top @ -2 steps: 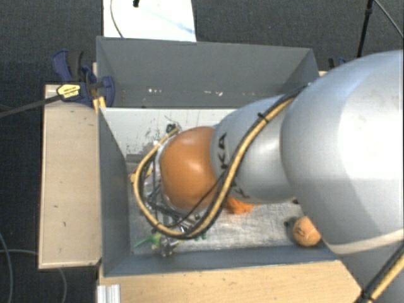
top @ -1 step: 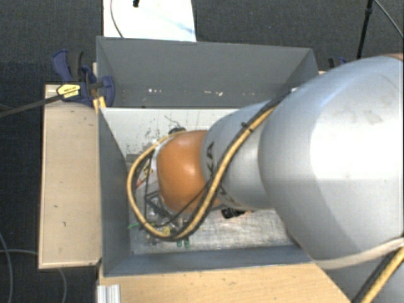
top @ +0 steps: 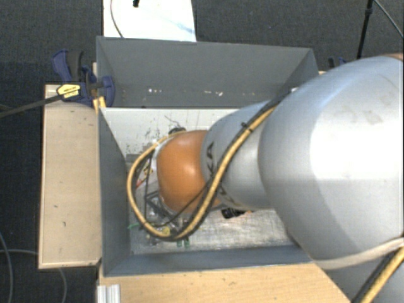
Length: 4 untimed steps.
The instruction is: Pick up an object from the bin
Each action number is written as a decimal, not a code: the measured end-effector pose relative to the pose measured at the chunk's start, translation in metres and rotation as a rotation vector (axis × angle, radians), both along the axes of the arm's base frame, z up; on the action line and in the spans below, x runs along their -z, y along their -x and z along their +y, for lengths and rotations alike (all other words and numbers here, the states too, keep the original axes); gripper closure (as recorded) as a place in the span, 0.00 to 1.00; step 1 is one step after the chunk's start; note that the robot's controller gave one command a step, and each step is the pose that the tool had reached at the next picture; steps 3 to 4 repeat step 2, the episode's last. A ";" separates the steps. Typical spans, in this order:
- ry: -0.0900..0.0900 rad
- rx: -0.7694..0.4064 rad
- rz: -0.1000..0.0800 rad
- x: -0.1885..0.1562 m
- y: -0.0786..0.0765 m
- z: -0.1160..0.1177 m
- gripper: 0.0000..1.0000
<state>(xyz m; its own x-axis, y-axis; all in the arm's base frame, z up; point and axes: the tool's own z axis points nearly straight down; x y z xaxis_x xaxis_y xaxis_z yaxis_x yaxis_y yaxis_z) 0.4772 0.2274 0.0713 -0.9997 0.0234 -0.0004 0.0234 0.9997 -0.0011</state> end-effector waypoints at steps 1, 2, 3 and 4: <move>0.001 0.001 0.003 -0.004 0.001 -0.001 1.00; 0.003 0.001 0.010 -0.023 0.003 -0.001 1.00; 0.003 0.001 0.010 -0.023 0.003 -0.001 1.00; 0.003 0.001 0.010 -0.023 0.003 -0.001 1.00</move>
Offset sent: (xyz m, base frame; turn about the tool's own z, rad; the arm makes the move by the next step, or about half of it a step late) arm 0.0000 0.0000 0.0876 0.0000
